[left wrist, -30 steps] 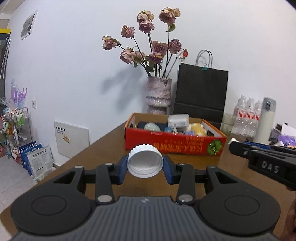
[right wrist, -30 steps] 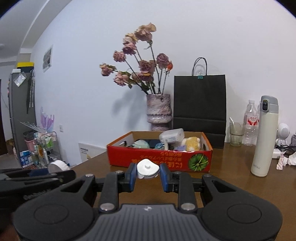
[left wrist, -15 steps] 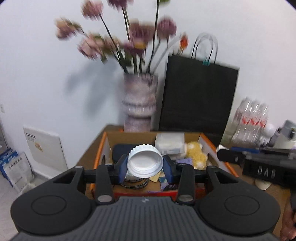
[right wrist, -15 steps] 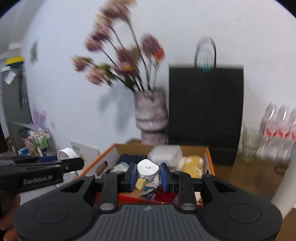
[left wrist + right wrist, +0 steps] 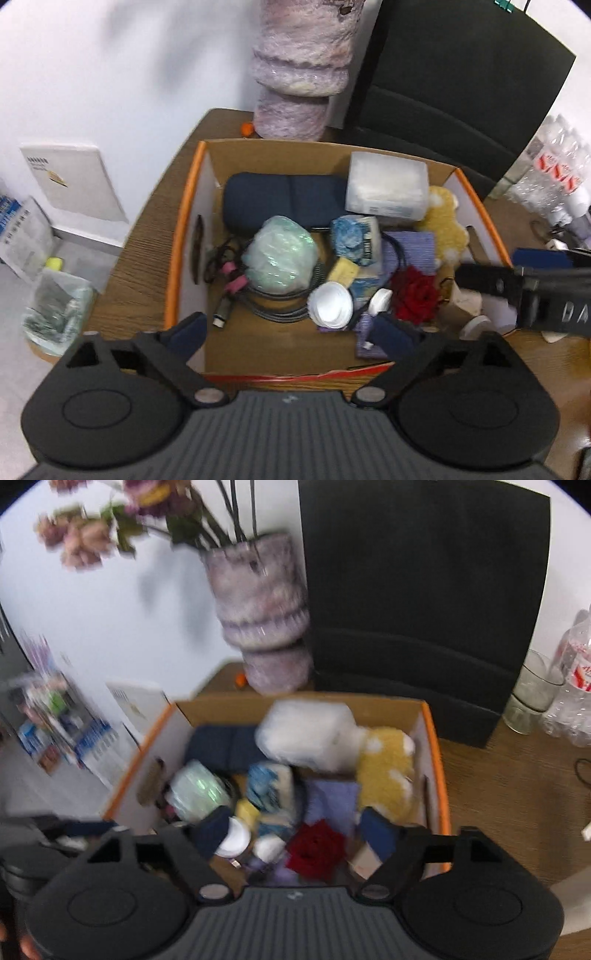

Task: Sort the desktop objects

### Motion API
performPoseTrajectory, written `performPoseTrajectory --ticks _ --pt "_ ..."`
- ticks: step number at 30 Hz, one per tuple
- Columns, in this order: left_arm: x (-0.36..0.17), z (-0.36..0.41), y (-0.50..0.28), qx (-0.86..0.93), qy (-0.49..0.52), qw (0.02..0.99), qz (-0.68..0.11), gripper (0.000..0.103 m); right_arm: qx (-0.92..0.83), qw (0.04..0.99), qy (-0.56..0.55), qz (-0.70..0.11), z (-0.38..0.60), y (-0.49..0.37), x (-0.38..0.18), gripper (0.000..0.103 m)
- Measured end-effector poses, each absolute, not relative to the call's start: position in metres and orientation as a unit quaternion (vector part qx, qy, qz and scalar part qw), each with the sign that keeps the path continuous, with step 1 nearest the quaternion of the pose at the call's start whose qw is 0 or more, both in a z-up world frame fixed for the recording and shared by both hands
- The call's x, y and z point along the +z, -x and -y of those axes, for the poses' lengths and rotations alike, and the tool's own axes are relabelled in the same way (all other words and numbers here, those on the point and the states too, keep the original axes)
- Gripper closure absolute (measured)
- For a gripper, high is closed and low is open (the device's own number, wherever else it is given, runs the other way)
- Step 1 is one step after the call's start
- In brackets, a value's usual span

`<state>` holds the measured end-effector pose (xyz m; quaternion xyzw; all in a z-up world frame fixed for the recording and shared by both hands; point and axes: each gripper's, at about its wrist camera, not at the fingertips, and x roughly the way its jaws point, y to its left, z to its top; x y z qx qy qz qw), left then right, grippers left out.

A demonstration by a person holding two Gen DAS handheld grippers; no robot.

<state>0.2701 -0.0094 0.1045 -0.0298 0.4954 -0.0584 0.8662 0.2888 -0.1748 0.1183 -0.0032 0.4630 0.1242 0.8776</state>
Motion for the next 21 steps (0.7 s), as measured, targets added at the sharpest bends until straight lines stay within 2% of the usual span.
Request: performPoseTrajectory --ticks 3,9,13,21 --pt "0.109 0.010 -0.261 -0.047 0.013 0.872 -0.488 0.000 0.102 0.872 0.035 -0.478 0.177 -0.285 0.113 0.015" --pt "0.118 0.016 -0.243 -0.032 0.000 0.875 -0.483 0.000 0.097 0.876 0.021 -0.472 0.193 -0.264 0.115 0.013" --pt "0.125 0.021 -0.219 -0.011 -0.020 0.891 -0.453 0.000 0.109 0.889 0.009 -0.444 0.195 -0.242 0.122 0.007" --pt "0.120 0.018 -0.159 -0.001 -0.025 0.921 -0.389 0.000 0.089 0.939 0.029 -0.332 0.191 -0.174 0.120 0.006"
